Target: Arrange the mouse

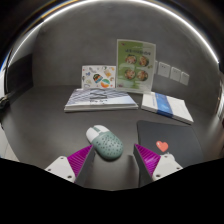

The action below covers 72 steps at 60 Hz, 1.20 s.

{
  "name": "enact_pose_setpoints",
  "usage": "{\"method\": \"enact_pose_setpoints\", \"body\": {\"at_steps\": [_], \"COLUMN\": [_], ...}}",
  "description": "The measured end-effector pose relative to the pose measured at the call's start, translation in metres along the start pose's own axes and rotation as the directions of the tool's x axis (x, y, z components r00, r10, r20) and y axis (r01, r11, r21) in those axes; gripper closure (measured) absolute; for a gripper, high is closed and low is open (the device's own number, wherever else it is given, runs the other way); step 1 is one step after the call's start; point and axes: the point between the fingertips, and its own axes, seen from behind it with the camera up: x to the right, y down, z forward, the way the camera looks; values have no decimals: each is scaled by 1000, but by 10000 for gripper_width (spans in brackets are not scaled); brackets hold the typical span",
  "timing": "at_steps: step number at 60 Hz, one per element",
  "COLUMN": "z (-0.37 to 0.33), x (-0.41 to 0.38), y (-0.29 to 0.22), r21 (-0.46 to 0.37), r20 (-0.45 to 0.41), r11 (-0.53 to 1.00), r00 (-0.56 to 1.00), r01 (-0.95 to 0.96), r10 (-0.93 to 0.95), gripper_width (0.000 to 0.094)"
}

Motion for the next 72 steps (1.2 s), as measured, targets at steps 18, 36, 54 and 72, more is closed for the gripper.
{"method": "enact_pose_setpoints", "body": {"at_steps": [18,36,54,72], "z": [56,54,-92,-22], "x": [-12,-22,110,228], "y": [-32,-38,-177,1], "r21": [-43,-57,348,26], "r20": [161,200,88,-123], "r11": [999,998,932,990], "r00": [987,979,993,983], "r01": [0,-20,-99,-138], "r10": [7,31,73,140], "gripper_width": [193,522,536,536]}}
